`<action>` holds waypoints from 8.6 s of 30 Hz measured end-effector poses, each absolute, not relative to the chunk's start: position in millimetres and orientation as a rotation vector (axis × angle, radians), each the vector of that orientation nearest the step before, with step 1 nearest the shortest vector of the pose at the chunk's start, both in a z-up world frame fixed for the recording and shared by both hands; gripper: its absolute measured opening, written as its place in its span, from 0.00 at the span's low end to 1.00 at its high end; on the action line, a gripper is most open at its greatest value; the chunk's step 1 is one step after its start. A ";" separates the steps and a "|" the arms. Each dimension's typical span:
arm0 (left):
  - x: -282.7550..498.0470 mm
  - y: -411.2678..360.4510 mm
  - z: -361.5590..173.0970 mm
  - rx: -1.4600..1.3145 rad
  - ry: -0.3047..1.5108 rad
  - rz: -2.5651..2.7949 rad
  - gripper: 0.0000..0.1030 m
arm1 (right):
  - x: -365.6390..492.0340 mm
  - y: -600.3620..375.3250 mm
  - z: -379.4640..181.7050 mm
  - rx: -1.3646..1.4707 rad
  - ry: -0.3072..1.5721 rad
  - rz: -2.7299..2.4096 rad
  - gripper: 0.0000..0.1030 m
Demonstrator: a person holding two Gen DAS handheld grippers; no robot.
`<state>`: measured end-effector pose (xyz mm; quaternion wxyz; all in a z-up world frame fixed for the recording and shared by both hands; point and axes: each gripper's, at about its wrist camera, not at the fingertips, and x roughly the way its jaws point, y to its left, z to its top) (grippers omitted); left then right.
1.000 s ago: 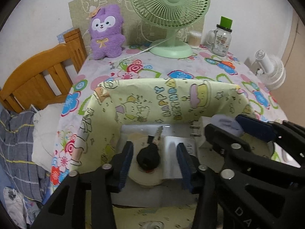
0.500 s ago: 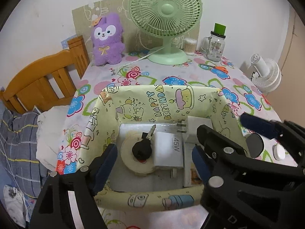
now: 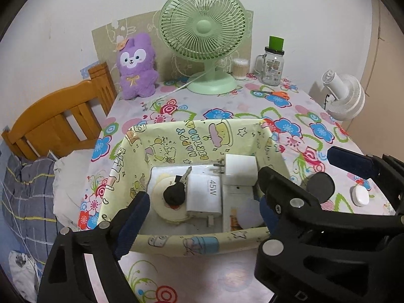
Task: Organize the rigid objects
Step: 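Lower both items into the box and open both grippers, then withdraw both grippers from the box toward the black puck and white object, then close the left gripper on the black puck while the right grasps the white rounded object, then carry the black puck with the left gripper while the right carries the white object over the box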
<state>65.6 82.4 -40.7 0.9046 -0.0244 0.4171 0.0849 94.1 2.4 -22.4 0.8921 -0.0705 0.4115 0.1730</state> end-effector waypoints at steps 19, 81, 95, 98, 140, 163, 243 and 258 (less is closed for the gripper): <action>51.5 39.7 -23.2 -0.013 0.812 0.138 0.91 | 73.7 -44.1 -3.7 -0.137 0.808 0.298 0.91; 66.0 -80.6 -61.4 0.095 0.832 -0.048 0.96 | 63.5 -165.4 -33.4 -0.148 0.751 0.070 0.98; 87.1 -80.4 -103.9 0.055 0.882 -0.033 0.96 | 85.9 -184.7 -78.5 -0.115 0.829 0.061 0.98; 89.1 -81.2 -109.2 0.059 0.873 -0.030 0.96 | 88.9 -190.7 -86.0 -0.101 0.839 0.057 0.98; 128.9 -87.6 -143.3 0.054 0.914 0.002 0.96 | 129.0 -219.1 -131.9 -0.012 0.926 0.014 0.57; 150.9 -108.4 -137.8 0.068 0.921 -0.025 0.69 | 143.4 -234.7 -125.1 0.034 0.911 -0.017 0.57; 41.7 12.2 -17.7 0.023 0.753 0.059 0.69 | 52.2 -81.4 0.9 -0.091 0.736 0.128 0.57; 54.4 51.9 -24.7 0.013 0.780 0.119 0.69 | 68.6 -33.6 -4.3 -0.143 0.742 0.182 0.57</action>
